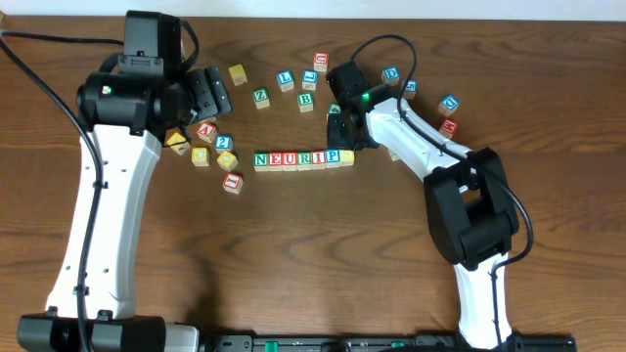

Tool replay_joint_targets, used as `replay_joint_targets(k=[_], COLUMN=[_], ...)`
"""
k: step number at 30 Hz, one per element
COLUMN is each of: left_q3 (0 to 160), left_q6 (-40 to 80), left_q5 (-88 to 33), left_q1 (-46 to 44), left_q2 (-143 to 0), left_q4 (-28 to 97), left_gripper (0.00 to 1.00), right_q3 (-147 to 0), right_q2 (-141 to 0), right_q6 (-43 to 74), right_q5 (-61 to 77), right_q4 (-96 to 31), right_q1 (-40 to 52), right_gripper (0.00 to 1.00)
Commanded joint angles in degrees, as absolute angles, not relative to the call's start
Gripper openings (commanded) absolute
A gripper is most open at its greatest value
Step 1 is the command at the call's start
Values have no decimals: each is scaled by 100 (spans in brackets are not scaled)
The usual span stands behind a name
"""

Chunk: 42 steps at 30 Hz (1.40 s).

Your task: Spell out NEURIPS

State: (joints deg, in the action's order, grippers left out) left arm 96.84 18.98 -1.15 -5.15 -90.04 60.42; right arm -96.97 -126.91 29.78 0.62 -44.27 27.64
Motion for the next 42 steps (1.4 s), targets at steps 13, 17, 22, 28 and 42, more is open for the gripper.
replay_joint_targets(k=[13, 17, 22, 28, 42], left_q3=[9660, 9660, 9660, 9730, 10123], left_q6=[1778, 1778, 1752, 1498, 1160], left_q5=[-82, -82, -80, -84, -84], left_q1=[-499, -499, -499, -421, 718], left_q2=[-9061, -9061, -9061, -9045, -8409], left_q4=[6062, 6062, 6055, 6093, 6388], left_gripper=[90, 90, 90, 90, 91], right_q3=[-9657, -9660, -9841, -10473, -11028], right_q2=[-12748, -12746, -12698, -12481, -10803], right_q6=[3011, 2954, 2882, 2578, 1898], right_q5=[75, 75, 84, 80, 56], right_q4=[-4438, -4431, -4565, -5089, -5892], right_q1=[2847, 2842, 2718, 2410, 1737], right_gripper=[2, 2, 2, 2, 27])
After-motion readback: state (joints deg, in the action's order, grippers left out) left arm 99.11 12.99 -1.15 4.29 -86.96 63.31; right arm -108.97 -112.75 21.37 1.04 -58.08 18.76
